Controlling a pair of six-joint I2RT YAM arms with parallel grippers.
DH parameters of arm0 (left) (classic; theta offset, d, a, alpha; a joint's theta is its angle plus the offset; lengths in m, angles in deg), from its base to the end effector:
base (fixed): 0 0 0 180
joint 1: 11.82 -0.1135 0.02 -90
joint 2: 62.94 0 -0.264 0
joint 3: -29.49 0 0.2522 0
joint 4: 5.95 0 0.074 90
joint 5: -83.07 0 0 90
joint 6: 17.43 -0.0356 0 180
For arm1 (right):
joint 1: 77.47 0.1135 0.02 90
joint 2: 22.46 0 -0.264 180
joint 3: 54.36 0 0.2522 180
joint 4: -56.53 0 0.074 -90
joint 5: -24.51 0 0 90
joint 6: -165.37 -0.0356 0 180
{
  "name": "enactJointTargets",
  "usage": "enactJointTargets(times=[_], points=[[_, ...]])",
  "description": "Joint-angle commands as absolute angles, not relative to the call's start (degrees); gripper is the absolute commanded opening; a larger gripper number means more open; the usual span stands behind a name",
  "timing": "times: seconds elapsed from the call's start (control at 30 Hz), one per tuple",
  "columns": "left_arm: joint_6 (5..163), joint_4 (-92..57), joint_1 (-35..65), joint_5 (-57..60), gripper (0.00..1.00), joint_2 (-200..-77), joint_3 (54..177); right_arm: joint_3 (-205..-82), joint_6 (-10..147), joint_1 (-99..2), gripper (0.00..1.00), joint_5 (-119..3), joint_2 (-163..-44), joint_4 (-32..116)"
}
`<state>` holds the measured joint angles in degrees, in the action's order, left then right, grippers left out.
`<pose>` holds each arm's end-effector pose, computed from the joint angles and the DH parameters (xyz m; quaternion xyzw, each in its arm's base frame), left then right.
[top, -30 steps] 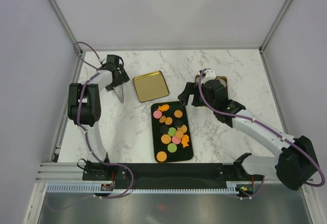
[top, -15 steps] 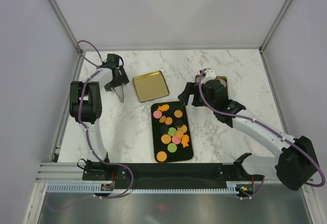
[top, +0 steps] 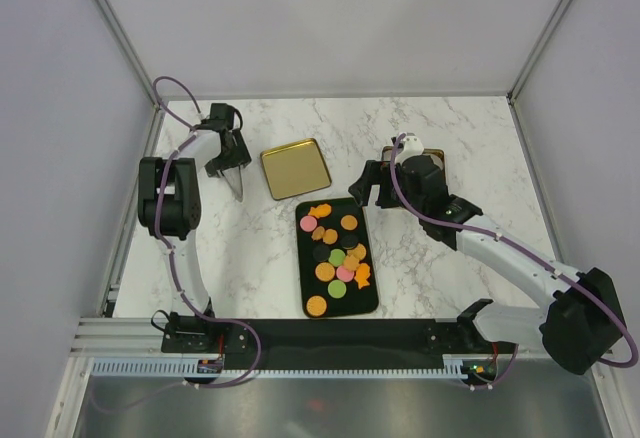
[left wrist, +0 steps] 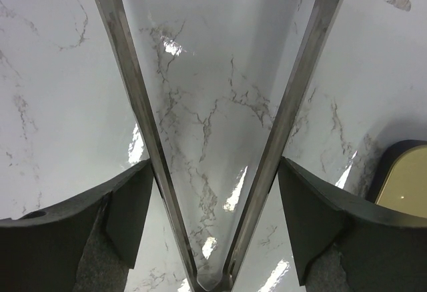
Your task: Pack the cookies
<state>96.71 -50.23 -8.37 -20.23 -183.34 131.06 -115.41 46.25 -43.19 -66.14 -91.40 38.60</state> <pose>0.4411 -0.0184 0.1629 -0.2000 0.9455 0.0543 0.2511 0.2263 0.1538 0.2775 -0.0351 0.8465 0.2751 0.4545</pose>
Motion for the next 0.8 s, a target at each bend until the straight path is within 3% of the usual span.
enactJointTargets(times=[0.0, 0.23, 0.37, 0.77], points=[[95.3, -51.9, -9.0, -19.4, 0.81, -185.1, 132.3, -115.6, 46.8, -43.1, 0.98, -65.9, -89.8, 39.3], [96.7, -51.6, -8.7, -20.2, 0.63, -182.3, 129.8, -115.6, 47.0, -43.1, 0.98, -66.1, -89.4, 39.0], [98.0, -51.2, -7.1, -21.2, 0.59, -173.6, 126.9, -115.8, 47.1, -43.0, 0.98, -66.0, -89.6, 39.0], [98.3, -51.3, 1.1, -24.9, 0.58, -152.8, 115.2, -115.9, 47.6, -43.1, 0.98, -67.6, -87.8, 38.3]])
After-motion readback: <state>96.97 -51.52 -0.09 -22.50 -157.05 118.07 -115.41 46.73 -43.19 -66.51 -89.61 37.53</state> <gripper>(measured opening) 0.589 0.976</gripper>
